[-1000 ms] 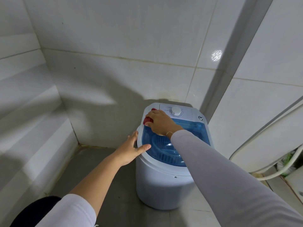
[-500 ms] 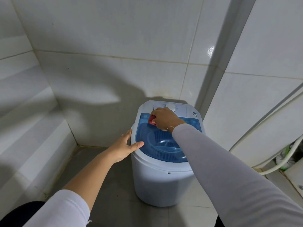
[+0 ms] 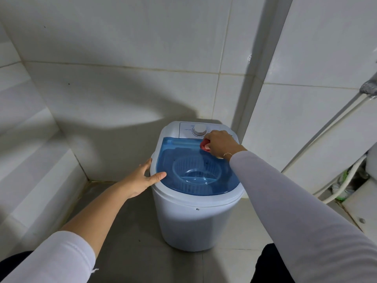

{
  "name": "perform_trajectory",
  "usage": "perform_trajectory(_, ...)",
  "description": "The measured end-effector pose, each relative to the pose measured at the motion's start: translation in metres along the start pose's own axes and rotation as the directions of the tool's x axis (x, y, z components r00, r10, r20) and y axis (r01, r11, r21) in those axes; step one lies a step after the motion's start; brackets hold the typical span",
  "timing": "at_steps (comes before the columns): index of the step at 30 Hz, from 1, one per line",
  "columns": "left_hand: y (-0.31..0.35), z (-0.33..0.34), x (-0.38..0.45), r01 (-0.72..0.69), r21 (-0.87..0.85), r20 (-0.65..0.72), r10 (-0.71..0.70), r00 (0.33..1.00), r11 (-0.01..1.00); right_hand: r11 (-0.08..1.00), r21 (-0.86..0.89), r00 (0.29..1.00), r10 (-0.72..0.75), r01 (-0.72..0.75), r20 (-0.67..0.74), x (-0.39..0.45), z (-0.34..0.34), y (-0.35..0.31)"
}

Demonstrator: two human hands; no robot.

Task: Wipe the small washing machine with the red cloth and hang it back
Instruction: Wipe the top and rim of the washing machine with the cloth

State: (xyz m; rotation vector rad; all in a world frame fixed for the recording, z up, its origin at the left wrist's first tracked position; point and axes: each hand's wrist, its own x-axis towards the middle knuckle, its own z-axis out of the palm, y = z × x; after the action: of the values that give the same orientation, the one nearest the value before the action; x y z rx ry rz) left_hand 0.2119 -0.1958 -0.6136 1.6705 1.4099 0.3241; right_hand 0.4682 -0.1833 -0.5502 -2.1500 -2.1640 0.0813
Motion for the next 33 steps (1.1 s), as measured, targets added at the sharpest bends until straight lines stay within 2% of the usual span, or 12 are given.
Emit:
perform_trajectory(6, 0.0, -0.001, 0.0, -0.029, 0.012, 0.003, 0.029, 1.0, 1.0, 0.998, -0.003, 0.998, 0.066, -0.066, 0.003, -0.017, -0.007, 0.033)
perform_trajectory(15, 0.003, 0.0, 0.0, -0.015, 0.014, 0.004, 0.015, 1.0, 1.0, 0.956, 0.204, 0.977, 0.21, -0.212, 0.033, -0.039, -0.008, 0.067)
perform_trajectory(18, 0.005, 0.002, -0.001, -0.024, 0.009, -0.004, 0.024, 1.0, 1.0, 0.94, 0.263, 0.974, 0.225, -0.216, -0.006, -0.04, -0.013, 0.07)
perform_trajectory(21, 0.007, 0.003, -0.002, -0.038, -0.002, -0.018, 0.038, 0.999, 0.999, 0.959, 0.253, 0.982, 0.16, -0.131, -0.099, -0.028, -0.029, 0.057)
perform_trajectory(25, 0.009, 0.006, -0.004, -0.036, 0.009, -0.039, 0.036, 0.999, 0.999, 0.96, 0.278, 0.992, 0.006, 0.03, -0.128, -0.013, -0.043, 0.003)
perform_trajectory(30, 0.003, 0.006, -0.003, -0.023, 0.009, -0.046, 0.023, 0.999, 1.0, 0.945, 0.26, 0.98, -0.196, 0.2, -0.044, -0.002, -0.029, -0.073)
perform_trajectory(33, 0.0, 0.005, -0.001, -0.036, 0.008, -0.044, 0.037, 0.998, 0.999, 0.951, 0.207, 0.97, -0.241, 0.231, 0.024, 0.005, -0.016, -0.101)
